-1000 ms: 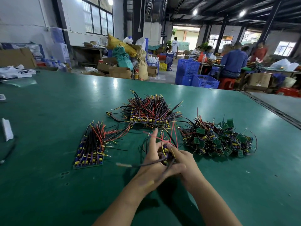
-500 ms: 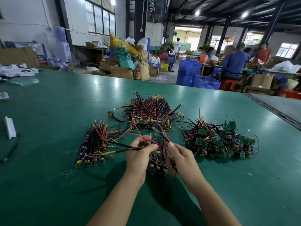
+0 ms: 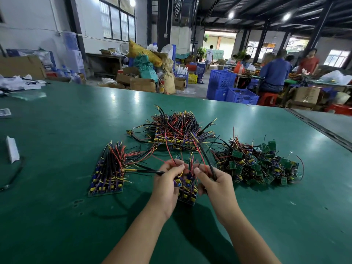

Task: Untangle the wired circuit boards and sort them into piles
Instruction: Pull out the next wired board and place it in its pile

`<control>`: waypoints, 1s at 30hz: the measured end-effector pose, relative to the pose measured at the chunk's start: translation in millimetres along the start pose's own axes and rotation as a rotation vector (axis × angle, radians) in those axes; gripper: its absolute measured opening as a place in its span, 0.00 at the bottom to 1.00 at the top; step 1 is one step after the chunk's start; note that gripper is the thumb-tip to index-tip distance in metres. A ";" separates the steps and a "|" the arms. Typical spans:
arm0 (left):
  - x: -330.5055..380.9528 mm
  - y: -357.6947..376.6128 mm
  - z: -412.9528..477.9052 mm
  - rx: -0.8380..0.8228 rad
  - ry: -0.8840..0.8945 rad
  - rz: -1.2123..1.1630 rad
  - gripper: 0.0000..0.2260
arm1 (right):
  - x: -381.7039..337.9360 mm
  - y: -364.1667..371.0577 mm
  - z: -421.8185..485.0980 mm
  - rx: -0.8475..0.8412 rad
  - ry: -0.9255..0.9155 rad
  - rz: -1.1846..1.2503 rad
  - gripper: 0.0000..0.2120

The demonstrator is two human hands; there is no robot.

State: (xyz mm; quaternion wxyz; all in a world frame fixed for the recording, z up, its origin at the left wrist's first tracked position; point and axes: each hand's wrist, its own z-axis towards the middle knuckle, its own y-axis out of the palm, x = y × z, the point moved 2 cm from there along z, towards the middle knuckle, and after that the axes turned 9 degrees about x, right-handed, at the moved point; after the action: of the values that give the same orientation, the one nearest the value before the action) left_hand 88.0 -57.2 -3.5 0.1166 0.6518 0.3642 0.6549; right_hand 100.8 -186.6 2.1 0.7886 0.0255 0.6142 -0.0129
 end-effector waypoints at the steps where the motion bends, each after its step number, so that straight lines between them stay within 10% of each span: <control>1: -1.7 0.9 -0.8 0.004 0.025 0.057 0.07 | 0.5 0.7 -0.5 -0.009 -0.008 -0.004 0.06; 6: -8.7 6.6 -5.5 -0.078 0.268 0.435 0.12 | -0.4 4.6 -4.0 -0.068 -0.101 -0.140 0.16; 13: -19.9 4.1 -1.6 -0.208 0.175 0.422 0.19 | -2.3 9.1 -6.3 -0.086 -0.249 -0.281 0.15; 21: -19.2 4.9 -5.7 -0.125 0.326 0.487 0.21 | 3.0 7.7 -8.6 -0.159 0.011 -0.112 0.21; 30: -15.7 5.7 -15.0 -0.153 0.030 0.312 0.03 | 0.9 5.7 -9.8 -0.429 -0.082 -0.327 0.36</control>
State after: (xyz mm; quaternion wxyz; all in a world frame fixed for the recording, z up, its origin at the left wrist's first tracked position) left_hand 77.6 -75.9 -10.3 0.0571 0.6799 0.2093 0.7004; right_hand 91.8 -180.4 -1.0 0.7876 -0.2423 0.5664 -0.0107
